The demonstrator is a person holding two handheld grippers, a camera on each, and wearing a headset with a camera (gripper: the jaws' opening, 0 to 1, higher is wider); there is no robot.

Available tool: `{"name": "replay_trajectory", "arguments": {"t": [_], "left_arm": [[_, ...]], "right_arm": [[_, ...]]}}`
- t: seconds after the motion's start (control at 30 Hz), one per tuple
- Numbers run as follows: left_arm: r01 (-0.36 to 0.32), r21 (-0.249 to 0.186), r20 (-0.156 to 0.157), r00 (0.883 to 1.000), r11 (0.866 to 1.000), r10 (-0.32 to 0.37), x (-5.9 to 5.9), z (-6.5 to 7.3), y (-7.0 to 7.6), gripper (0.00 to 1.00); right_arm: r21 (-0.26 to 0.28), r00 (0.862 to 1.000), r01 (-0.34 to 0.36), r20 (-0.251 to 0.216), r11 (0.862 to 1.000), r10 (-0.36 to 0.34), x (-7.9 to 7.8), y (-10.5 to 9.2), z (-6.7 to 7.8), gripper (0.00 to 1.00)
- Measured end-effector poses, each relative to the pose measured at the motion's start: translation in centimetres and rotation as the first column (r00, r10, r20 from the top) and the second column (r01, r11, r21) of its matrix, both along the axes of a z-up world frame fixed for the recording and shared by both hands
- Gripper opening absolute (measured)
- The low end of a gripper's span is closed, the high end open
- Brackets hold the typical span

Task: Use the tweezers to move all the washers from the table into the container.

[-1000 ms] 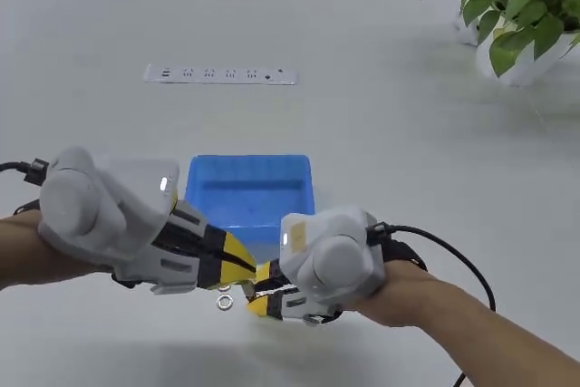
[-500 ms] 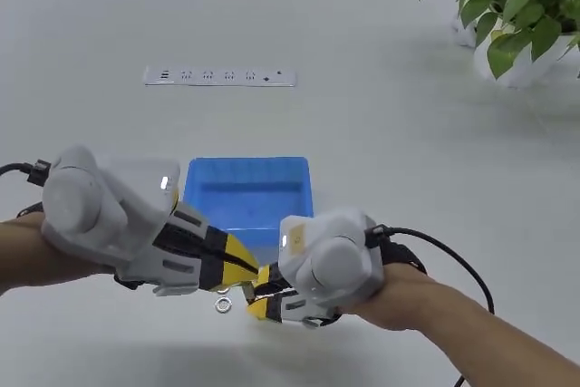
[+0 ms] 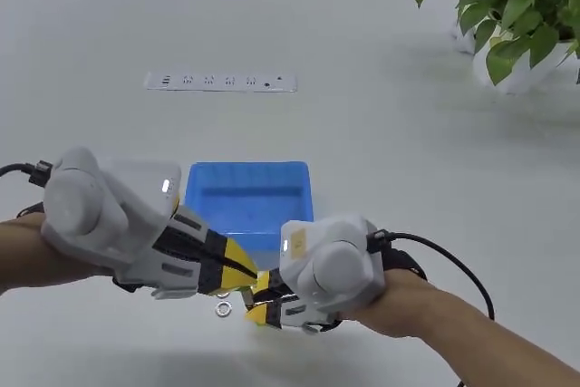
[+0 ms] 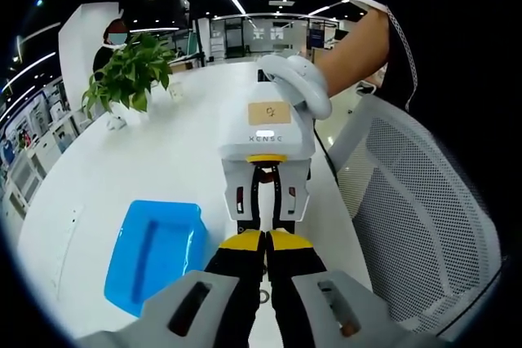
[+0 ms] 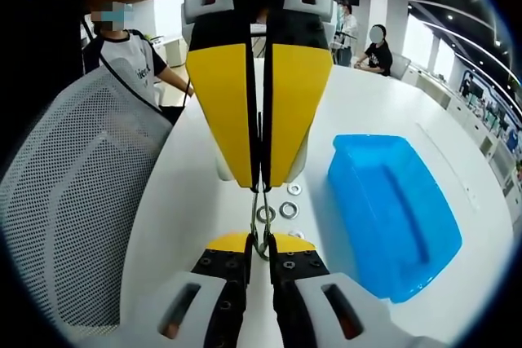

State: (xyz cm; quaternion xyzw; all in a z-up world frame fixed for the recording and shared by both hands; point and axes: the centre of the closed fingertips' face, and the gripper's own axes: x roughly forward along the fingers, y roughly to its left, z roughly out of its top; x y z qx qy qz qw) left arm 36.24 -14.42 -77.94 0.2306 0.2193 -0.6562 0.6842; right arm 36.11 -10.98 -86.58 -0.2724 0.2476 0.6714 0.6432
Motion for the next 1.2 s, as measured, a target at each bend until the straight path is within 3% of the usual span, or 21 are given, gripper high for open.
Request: {"name": "replay_trajectory", "arguments": {"t": [0.67, 1.2], "left_arm": [[0.003, 0.009, 0.034, 0.999, 1.000, -0.003, 0.5, 2.8, 0.3, 0.05], [0.004, -0.002, 0.067, 0.998, 1.000, -0.004, 1.8, 5.1, 0.4, 0.05]], "right_arm": [[0.020, 0.999, -0.001, 0.041, 1.000, 0.001, 0.9, 0.5, 2.8, 0.10], [0.029, 0.997, 0.006, 0.072, 1.000, -0.008, 2.6, 0.6, 5.0, 0.11]]}}
